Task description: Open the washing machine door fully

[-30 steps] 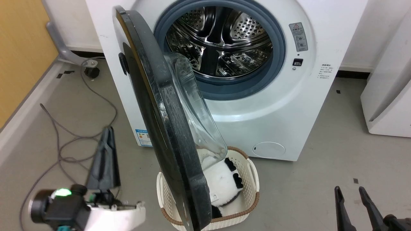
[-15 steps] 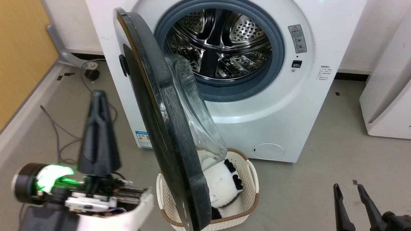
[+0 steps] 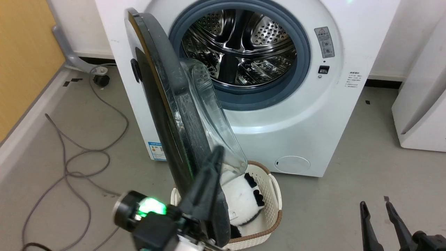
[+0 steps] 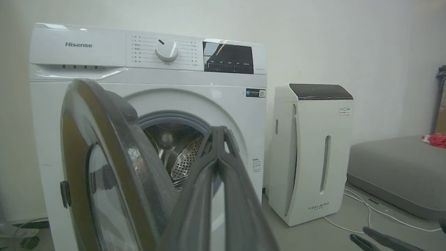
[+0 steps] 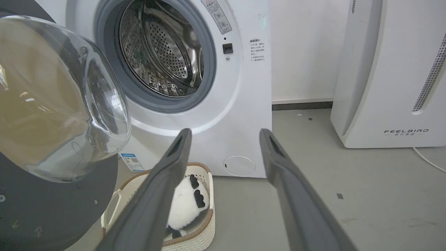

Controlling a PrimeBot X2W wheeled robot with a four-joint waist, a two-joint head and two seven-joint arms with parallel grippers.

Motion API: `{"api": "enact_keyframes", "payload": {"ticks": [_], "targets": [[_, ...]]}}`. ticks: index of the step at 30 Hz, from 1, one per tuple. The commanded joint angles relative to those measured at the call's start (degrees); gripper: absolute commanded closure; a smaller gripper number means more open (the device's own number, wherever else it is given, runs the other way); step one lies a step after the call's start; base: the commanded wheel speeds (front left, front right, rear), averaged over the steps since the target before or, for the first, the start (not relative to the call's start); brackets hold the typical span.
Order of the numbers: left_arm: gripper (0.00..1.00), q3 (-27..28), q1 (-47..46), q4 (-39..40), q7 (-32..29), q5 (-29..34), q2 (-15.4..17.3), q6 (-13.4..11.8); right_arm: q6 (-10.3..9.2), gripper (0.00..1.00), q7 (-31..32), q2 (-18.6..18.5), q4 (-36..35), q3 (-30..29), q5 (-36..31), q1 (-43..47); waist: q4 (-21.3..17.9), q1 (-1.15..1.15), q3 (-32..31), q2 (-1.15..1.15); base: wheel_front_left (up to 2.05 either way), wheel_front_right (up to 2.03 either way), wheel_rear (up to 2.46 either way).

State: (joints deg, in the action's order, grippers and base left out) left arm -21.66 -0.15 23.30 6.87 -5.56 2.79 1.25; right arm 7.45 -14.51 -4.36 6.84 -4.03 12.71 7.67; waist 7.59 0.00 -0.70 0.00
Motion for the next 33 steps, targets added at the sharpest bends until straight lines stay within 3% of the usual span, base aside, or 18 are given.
{"api": "enact_keyframes", "payload": {"ticks": [1, 10, 24, 33], "targets": [[1.00, -1.6, 1.1, -1.2, -1.3, -0.5, 0.1, 0.0, 0.03, 0.00, -0.4, 0.3, 0.2, 0.1, 0.5, -0.7, 0.1, 0.00, 0.0, 0.00, 0.00, 0.00, 0.00], [1.00, -5.9, 4.2, -8.8, -10.1, -3.3, 0.1, -0.3, 0.03, 0.00, -0.5, 0.5, 0.9, -0.1, 0.6, -0.7, 0.6, 0.00, -0.3, 0.00, 0.00, 0.00, 0.00], [1.00, -3.6, 4.0, -13.9, -12.5, -3.9, 1.2, -2.6, 0.03, 0.00, -0.5, 0.9, 1.3, 0.5, 1.0, -0.5, 2.3, 0.00, -0.3, 0.00, 0.00, 0.00, 0.00], [1.00, -2.7, 3.4, -13.5, -11.6, -3.8, 1.6, -3.7, 0.03, 0.00, -0.5, 1.1, 1.7, 0.3, 0.9, 0.2, 6.2, 0.00, -0.2, 0.00, 0.00, 0.00, 0.00]]}}
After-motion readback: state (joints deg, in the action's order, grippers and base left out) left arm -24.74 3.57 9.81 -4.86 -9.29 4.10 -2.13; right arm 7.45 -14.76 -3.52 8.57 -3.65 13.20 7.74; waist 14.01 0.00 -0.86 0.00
